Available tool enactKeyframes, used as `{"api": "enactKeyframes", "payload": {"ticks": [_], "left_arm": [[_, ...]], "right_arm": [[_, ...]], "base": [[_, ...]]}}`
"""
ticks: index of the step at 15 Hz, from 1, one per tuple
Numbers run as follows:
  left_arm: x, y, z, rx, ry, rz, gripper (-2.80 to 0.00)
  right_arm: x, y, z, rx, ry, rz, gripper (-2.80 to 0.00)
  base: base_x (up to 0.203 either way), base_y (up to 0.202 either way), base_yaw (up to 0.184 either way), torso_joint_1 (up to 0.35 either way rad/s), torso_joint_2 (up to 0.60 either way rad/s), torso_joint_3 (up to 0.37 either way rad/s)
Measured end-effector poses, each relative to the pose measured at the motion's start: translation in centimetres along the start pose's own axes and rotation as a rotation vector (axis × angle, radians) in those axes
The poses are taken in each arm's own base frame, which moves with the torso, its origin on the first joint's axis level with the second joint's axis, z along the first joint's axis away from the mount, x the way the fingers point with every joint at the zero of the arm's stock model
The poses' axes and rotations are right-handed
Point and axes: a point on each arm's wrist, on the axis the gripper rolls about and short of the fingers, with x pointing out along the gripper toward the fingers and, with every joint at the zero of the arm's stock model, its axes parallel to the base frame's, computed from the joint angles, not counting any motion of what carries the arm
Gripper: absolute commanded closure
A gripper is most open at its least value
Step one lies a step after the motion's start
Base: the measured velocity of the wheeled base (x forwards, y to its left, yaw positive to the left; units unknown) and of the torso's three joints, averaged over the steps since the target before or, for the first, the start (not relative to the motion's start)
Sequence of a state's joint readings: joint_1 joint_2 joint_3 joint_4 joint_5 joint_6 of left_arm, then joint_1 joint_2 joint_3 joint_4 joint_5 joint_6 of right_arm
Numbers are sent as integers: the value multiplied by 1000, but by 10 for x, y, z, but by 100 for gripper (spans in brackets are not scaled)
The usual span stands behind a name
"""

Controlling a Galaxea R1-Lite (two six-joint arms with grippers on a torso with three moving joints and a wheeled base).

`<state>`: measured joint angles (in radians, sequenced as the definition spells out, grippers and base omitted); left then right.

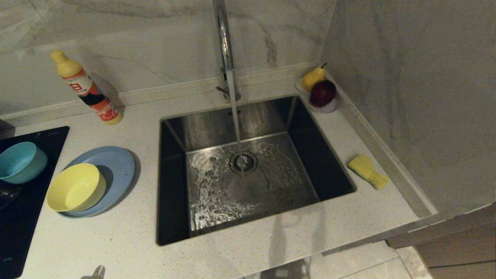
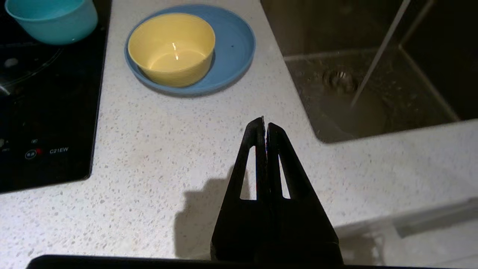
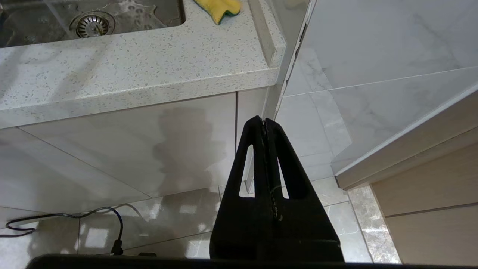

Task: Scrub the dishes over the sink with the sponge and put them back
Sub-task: Pick up a bowl and the sponge

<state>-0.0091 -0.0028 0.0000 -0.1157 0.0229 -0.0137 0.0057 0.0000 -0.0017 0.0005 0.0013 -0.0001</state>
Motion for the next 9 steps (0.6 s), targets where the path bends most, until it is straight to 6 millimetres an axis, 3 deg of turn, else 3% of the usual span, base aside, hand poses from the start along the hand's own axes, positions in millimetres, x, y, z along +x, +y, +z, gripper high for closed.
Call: {"api": "enactKeyframes", "payload": {"ticks": [9], "left_arm": [[0,0,1,-7,-9,1,0]], "right_arm": [[0,0,0,-11,0,0,0]], "base": [[0,0,0,0,0,0]]}}
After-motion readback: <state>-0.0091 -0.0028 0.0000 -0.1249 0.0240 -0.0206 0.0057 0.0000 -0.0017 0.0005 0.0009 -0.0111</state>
